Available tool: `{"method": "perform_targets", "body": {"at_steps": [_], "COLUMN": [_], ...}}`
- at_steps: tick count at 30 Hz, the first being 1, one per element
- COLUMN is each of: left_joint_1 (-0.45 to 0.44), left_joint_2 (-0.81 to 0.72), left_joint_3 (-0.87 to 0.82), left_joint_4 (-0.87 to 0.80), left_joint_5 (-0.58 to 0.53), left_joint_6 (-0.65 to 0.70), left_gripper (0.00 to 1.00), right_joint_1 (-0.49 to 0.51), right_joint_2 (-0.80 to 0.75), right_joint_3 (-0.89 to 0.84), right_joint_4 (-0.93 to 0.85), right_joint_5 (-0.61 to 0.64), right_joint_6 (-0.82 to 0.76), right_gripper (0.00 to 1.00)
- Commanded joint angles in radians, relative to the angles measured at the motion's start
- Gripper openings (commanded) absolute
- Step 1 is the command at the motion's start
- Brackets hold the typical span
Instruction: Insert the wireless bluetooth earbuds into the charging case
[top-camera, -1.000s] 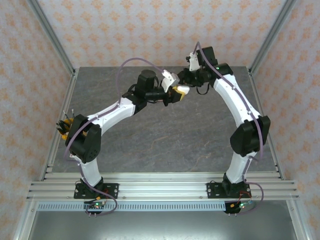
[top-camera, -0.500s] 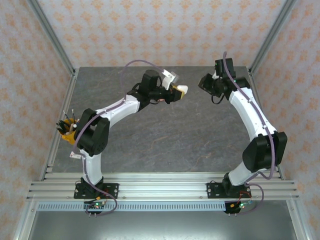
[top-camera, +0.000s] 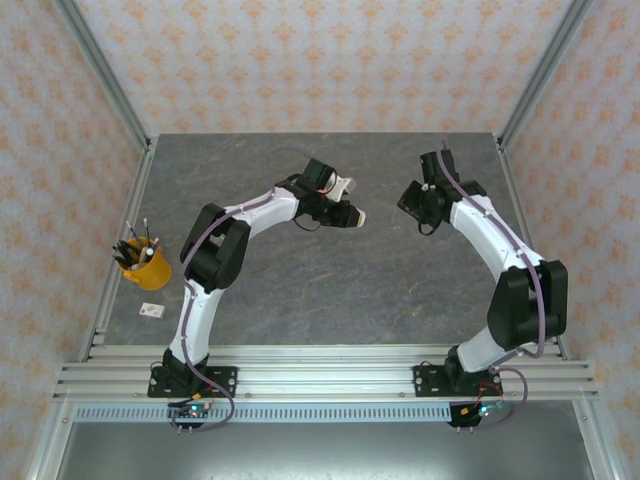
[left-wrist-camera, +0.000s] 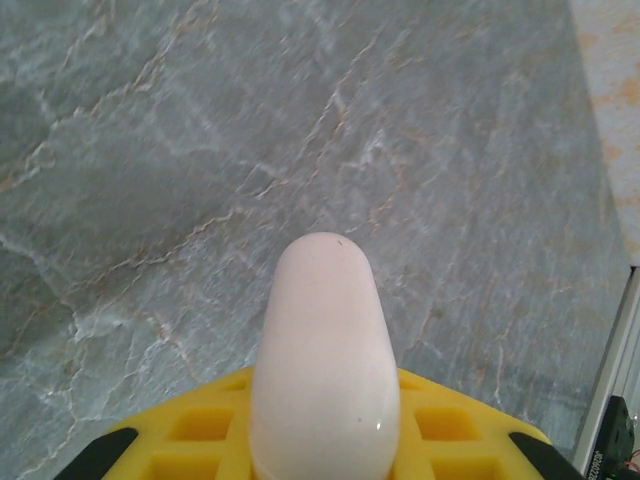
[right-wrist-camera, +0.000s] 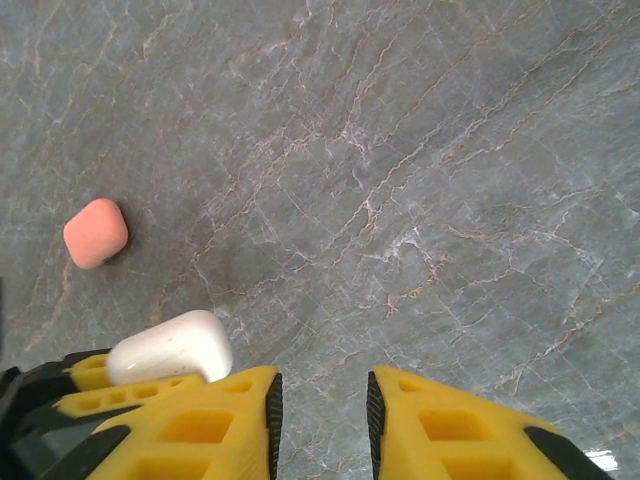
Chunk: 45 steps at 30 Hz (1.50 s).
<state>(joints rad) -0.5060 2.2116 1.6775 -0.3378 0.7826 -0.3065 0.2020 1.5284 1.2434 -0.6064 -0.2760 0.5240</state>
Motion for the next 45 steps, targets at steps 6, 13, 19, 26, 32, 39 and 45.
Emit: {"method": "perform_targets", "body": {"at_steps": [6,13,19,26,32,39,45], "left_joint_1": [-0.006,-0.006,0.03,0.107,0.124,0.189,0.317], "left_joint_2": [0.06,0.057,-0.094,-0.452,-0.746,-1.0,-1.03], "left_joint_3": [0.081,0.097,0.023,-0.175,-0.408,-0.848,-1.17], "left_joint_4": [-0.189,-0.257,-0.275,-0.171,-0.038,0.299,0.652], "left_joint_5": [-0.069,-0.124,-0.245,-0.406,-0.625,-0.931,-0.929], "left_joint_6": [-0.049,-0.041,-0.017,0.017,0.235,0.415,0.418], "left_gripper": [0.11,1.0,1.0,1.0,1.0,1.0,1.0], "right_joint_1": [0.003,0.003,0.002,-0.023,-0.024,-0.034,-0.092], "right_joint_2": [-0.102,-0.146,-0.192,-0.239,-0.279,-0.339,-0.259], "right_joint_3": [-0.025,-0.024,-0.01,-0.012,-0.104,-0.449,-0.606], "right_joint_4": [0.004,-0.021,-0.057,-0.074,0.036,0.526,0.755], "right_joint_5": [0.064,0.082,0.129,0.232,0.495,0.779,0.759], "right_joint_6": [0.003,-0.005,-0.026,-0.079,-0.161,-0.362,-0.46], "right_gripper": [0.31,0.32,0.44,0.9,1.0,1.0,1.0]}}
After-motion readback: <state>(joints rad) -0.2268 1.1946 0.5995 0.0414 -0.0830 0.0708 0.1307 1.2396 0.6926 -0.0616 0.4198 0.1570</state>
